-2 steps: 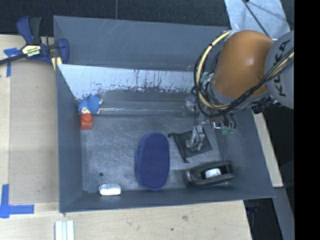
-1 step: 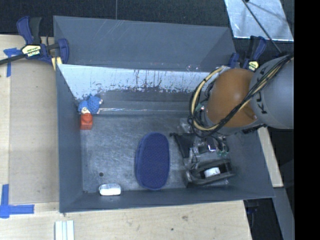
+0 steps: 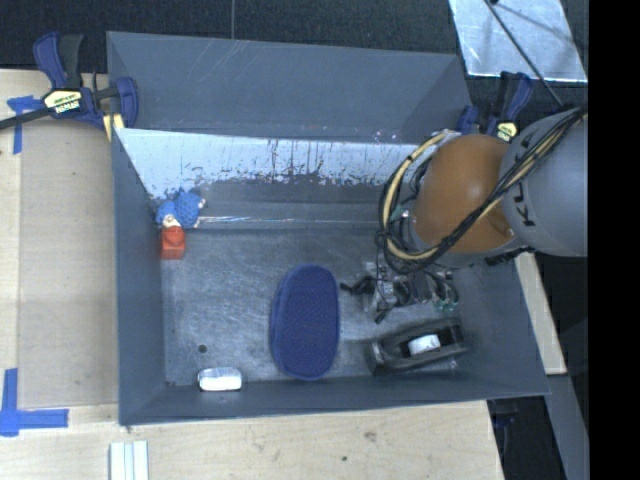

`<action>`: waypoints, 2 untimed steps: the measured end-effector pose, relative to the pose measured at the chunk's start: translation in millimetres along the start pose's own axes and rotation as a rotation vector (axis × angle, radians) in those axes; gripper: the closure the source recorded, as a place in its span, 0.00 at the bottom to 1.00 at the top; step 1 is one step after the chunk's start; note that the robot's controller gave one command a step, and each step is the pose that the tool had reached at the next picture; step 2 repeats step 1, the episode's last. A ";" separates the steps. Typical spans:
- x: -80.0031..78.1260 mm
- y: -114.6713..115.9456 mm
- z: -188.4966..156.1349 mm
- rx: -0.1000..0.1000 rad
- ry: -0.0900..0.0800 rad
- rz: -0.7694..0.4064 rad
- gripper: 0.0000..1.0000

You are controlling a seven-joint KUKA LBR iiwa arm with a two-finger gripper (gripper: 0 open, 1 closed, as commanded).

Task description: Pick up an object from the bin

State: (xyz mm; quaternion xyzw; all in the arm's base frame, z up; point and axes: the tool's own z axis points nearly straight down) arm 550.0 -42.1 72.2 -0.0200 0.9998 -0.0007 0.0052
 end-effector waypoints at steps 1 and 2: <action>6.0 2.4 -135.3 0.000 -0.002 0.022 1.00; 6.0 2.4 -135.3 0.000 -0.002 0.022 1.00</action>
Offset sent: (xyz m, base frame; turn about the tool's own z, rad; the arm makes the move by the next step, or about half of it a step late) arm -0.0098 0.0032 0.1299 0.0222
